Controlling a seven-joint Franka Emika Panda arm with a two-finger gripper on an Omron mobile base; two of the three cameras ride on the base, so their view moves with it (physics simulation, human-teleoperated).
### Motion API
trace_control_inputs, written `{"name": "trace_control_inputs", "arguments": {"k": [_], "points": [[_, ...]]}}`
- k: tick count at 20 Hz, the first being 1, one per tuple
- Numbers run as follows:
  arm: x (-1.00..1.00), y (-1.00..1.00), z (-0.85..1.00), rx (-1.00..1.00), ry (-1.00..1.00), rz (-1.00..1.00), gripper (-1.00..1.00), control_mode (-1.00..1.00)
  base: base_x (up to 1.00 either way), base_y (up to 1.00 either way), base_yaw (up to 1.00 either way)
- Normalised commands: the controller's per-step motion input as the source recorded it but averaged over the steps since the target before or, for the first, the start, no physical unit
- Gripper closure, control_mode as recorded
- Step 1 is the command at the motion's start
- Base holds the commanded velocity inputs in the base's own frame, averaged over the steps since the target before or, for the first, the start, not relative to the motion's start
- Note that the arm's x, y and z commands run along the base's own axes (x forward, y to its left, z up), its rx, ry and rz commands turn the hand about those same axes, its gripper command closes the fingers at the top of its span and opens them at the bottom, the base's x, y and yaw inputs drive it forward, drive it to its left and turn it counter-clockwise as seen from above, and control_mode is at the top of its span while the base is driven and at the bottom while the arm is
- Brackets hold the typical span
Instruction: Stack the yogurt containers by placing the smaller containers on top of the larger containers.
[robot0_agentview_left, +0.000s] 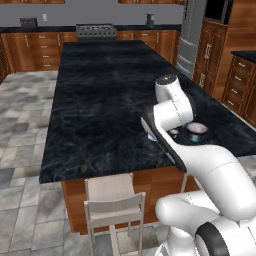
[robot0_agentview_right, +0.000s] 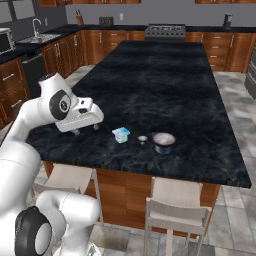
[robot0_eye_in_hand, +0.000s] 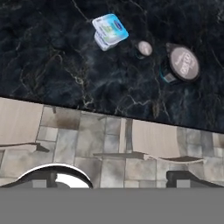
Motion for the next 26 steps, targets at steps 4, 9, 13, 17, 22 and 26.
{"name": "trace_control_inputs", "arguments": {"k": [4, 9, 13, 17, 22, 26], "points": [[0.19, 0.00, -0.24, 0.00, -0.09, 0.00, -1.00, -1.00, 0.00, 0.00, 0.00], [0.35, 0.00, -0.24, 0.00, -0.06, 0.00, -1.00, -1.00, 0.00, 0.00, 0.00], [0.47, 0.00, -0.21, 0.00, -0.04, 0.00, -1.00, -1.00, 0.00, 0.00, 0.00], [0.52, 0.00, -0.21, 0.00, -0.03, 0.00, -1.00, -1.00, 0.00, 0.00, 0.00], [0.47, 0.00, -0.16, 0.00, 0.00, 0.00, -1.00, -1.00, 0.00, 0.00, 0.00], [0.39, 0.00, -0.16, 0.00, 0.00, 0.00, -1.00, -1.00, 0.00, 0.00, 0.00]]}}
